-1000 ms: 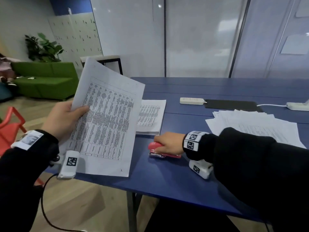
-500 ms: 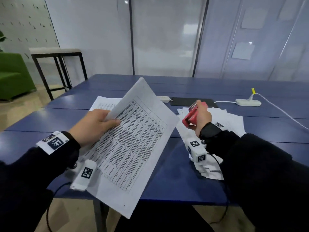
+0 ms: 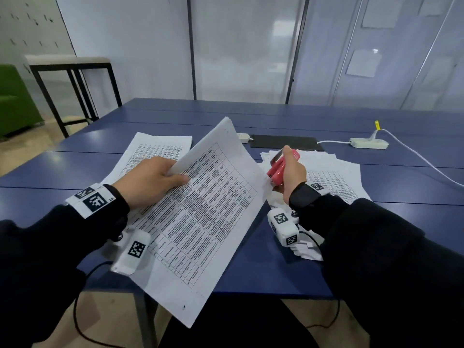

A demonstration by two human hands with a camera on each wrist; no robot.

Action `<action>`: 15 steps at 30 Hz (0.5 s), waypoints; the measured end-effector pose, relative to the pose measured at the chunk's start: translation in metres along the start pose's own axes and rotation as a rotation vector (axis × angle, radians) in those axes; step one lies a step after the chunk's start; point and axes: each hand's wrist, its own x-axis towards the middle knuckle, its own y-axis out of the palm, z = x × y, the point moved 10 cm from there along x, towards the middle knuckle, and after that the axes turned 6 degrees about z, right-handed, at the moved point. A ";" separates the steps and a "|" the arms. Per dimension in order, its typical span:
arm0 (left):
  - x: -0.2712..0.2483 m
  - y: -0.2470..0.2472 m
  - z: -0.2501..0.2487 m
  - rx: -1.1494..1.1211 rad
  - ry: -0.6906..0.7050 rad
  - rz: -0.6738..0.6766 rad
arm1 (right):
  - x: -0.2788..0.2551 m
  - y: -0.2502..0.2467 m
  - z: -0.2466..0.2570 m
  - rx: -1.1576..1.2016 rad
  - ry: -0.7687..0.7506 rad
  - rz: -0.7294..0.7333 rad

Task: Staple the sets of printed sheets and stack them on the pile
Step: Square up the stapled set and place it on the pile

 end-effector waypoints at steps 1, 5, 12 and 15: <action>0.001 -0.002 -0.001 0.006 -0.001 -0.002 | 0.000 0.002 -0.001 0.003 -0.001 0.001; 0.002 -0.007 -0.006 0.027 0.002 -0.018 | -0.001 0.005 -0.001 -0.022 -0.001 -0.021; 0.002 -0.005 -0.007 0.041 0.004 -0.024 | 0.002 0.001 -0.006 -0.026 0.032 -0.090; 0.001 -0.004 -0.005 0.055 0.001 -0.033 | 0.002 -0.002 -0.007 -0.034 0.039 -0.121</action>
